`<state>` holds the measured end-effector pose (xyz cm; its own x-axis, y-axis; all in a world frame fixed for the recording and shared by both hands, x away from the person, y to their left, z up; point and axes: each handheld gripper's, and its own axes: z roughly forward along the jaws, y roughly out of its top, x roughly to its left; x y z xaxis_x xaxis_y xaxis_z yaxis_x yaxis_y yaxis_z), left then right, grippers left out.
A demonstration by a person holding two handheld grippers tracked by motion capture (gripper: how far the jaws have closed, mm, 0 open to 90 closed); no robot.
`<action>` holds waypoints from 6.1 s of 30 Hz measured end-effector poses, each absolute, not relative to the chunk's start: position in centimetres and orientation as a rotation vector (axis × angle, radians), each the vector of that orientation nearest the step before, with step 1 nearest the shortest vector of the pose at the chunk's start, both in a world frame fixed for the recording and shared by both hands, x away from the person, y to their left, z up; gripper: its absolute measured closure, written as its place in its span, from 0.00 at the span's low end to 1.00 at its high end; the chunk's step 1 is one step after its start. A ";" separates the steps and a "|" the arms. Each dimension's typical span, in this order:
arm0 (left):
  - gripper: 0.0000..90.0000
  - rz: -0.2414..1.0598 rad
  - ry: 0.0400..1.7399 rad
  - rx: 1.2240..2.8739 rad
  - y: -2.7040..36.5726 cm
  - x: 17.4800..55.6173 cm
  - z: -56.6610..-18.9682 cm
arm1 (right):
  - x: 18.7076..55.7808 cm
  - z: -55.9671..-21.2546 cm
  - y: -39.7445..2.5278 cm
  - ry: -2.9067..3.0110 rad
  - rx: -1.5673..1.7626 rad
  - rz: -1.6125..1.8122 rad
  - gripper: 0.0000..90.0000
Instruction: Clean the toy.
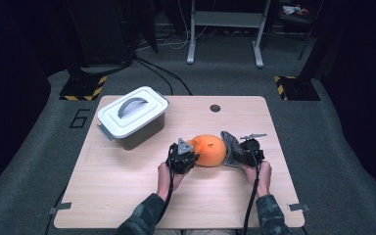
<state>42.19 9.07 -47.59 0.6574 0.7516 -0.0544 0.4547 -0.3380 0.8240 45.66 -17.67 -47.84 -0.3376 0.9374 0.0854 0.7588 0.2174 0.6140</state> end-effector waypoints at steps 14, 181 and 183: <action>0.78 0.426 0.927 1.986 9.5 42.6 -47.4 | 44.0 -42.4 -13.2 2.226 1.309 0.961 0.83; 0.92 0.433 0.888 1.982 9.2 42.1 -47.3 | 45.1 -42.8 -15.0 2.179 1.413 0.915 0.80; 0.92 0.435 0.888 1.981 9.2 42.1 -47.3 | 44.8 -42.0 -14.6 2.178 1.378 0.947 0.80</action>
